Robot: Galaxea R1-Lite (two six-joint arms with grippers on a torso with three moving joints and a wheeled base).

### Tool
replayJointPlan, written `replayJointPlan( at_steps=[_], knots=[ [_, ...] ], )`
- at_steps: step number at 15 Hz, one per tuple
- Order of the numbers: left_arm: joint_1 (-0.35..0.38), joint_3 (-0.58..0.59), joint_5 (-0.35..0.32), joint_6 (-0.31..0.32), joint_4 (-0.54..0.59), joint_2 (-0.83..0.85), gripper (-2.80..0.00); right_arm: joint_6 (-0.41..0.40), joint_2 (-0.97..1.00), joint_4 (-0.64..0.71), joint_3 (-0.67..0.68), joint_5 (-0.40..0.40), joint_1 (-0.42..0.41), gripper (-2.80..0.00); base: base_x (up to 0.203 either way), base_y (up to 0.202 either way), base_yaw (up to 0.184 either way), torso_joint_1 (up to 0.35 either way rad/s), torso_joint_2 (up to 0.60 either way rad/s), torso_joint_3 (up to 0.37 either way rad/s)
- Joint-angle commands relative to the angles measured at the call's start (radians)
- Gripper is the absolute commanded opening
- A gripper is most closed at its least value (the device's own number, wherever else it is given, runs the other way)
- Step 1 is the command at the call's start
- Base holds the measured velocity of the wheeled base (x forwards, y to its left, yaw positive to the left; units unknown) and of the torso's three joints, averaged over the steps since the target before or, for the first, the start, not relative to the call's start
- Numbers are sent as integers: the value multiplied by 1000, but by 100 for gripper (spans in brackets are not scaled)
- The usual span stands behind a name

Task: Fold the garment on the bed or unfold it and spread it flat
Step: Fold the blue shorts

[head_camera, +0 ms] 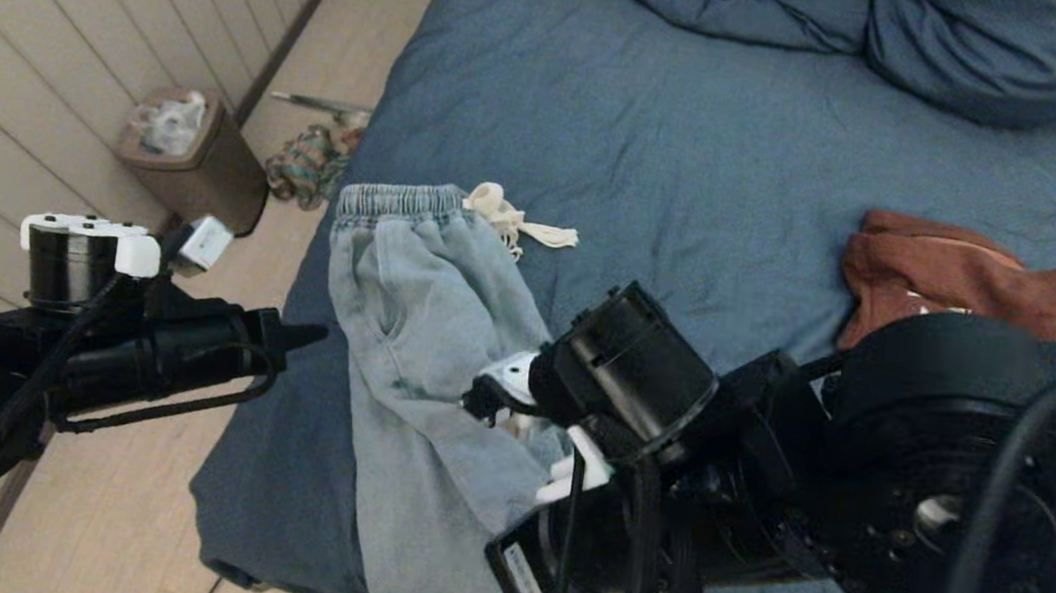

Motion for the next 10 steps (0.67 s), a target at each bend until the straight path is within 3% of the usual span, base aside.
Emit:
replayJointPlan(
  at_steps=[1,10],
  knots=[
    [-1,5,-2,-3,-7,4,-280,-37,-1,1,35,2,30,-280,0,0,0,0,0,0],
    [-1,5,-2,-5,-9,5,-280,-210,73,-20,136,4,92,-280,0,0,0,0,0,0]
  ],
)
